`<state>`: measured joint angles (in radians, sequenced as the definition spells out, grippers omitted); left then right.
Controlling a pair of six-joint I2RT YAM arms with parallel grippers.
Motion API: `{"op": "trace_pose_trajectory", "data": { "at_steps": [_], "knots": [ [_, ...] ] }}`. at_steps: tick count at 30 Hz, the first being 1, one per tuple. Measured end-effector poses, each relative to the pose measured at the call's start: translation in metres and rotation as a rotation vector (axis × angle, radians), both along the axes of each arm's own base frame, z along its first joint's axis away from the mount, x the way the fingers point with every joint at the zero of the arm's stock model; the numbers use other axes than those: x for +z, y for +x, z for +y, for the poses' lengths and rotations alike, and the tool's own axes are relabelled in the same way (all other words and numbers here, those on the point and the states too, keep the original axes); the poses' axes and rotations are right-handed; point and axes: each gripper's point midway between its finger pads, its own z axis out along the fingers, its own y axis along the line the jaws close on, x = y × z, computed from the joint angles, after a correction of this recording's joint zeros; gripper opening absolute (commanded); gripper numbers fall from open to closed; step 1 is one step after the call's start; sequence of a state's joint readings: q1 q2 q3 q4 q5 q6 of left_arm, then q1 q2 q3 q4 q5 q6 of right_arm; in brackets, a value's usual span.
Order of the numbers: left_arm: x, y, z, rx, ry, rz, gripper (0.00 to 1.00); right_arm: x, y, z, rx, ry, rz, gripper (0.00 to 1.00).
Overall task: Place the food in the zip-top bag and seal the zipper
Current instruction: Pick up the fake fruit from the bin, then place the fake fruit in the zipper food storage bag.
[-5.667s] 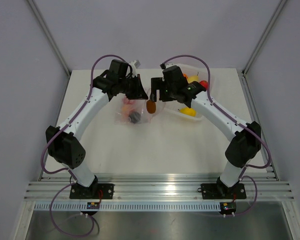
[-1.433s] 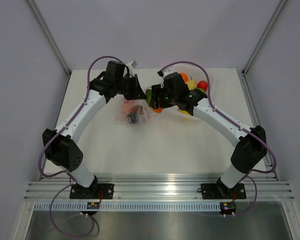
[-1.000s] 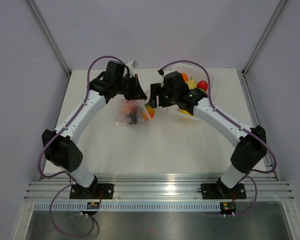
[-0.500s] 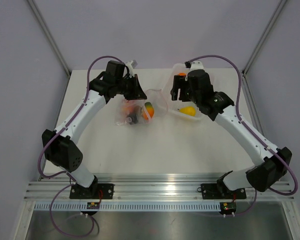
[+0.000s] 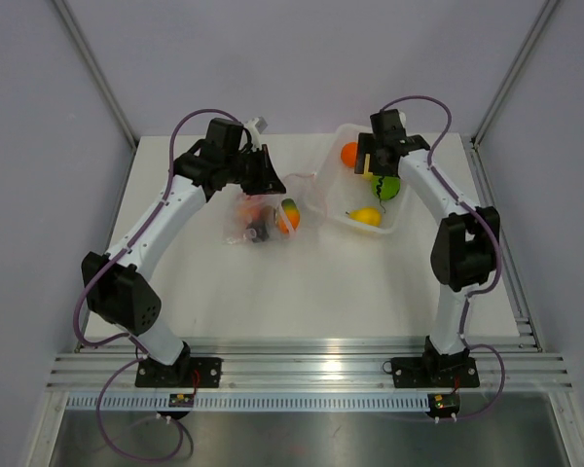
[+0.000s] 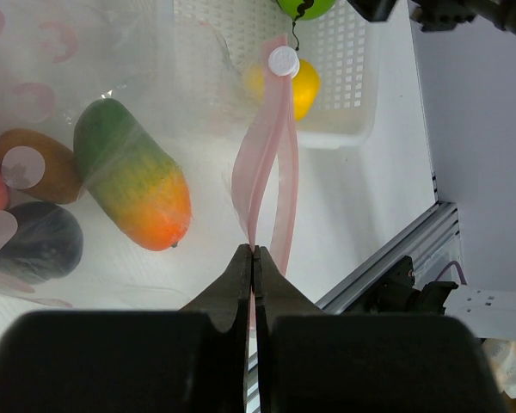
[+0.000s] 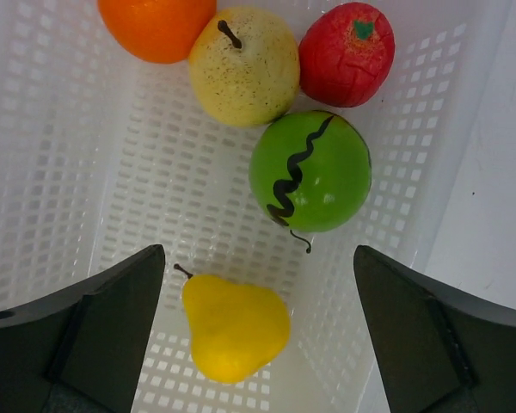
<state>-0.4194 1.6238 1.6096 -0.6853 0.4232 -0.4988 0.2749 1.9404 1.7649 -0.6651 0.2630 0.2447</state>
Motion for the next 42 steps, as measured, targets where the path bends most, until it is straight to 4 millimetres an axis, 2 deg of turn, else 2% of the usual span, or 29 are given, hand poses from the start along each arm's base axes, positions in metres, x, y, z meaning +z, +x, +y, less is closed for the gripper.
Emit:
{"op": "trace_pose_trajectory", "data": {
  "at_steps": [4, 7, 17, 20, 21, 23, 26, 28, 31, 33, 38, 42],
  "knots": [
    [0.000, 0.000, 0.000, 0.001, 0.000, 0.000, 0.00, -0.022, 0.020, -0.007, -0.019, -0.067, 0.044, 0.99],
    [0.000, 0.000, 0.000, 0.000, 0.000, 0.000, 0.00, -0.038, 0.028, -0.012, -0.024, -0.111, 0.076, 0.99],
    [0.000, 0.000, 0.000, -0.002, -0.002, 0.000, 0.00, -0.086, 0.028, -0.029, -0.030, -0.200, 0.183, 1.00],
    [0.000, 0.000, 0.000, -0.003, -0.002, 0.001, 0.00, -0.101, 0.028, -0.032, -0.029, -0.209, 0.210, 0.88],
    [0.000, 0.000, 0.000, -0.003, -0.003, 0.001, 0.00, -0.101, 0.028, -0.032, -0.029, -0.210, 0.211, 0.80],
    [0.000, 0.000, 0.000, -0.003, -0.003, 0.002, 0.00, -0.099, 0.030, -0.032, -0.029, -0.208, 0.202, 0.73],
    [0.000, 0.000, 0.000, -0.004, -0.003, 0.001, 0.00, -0.099, 0.030, -0.033, -0.033, -0.204, 0.196, 0.54],
    [0.000, -0.001, 0.000, -0.004, -0.003, 0.002, 0.00, -0.096, 0.028, -0.032, -0.034, -0.198, 0.192, 0.52],
    [0.000, -0.001, 0.000, -0.004, -0.003, 0.001, 0.00, -0.084, 0.020, -0.033, -0.035, -0.185, 0.181, 0.52],
    [0.000, -0.001, 0.000, -0.004, -0.002, 0.002, 0.00, -0.069, 0.013, -0.033, -0.037, -0.168, 0.159, 0.52],
    [0.000, -0.001, 0.000, -0.004, -0.002, 0.001, 0.00, 0.005, -0.008, -0.029, -0.036, -0.071, 0.019, 0.53],
    [0.000, 0.000, 0.000, -0.003, -0.004, 0.000, 0.00, 0.064, -0.040, -0.016, -0.001, 0.067, -0.127, 0.54]
  ]
}}
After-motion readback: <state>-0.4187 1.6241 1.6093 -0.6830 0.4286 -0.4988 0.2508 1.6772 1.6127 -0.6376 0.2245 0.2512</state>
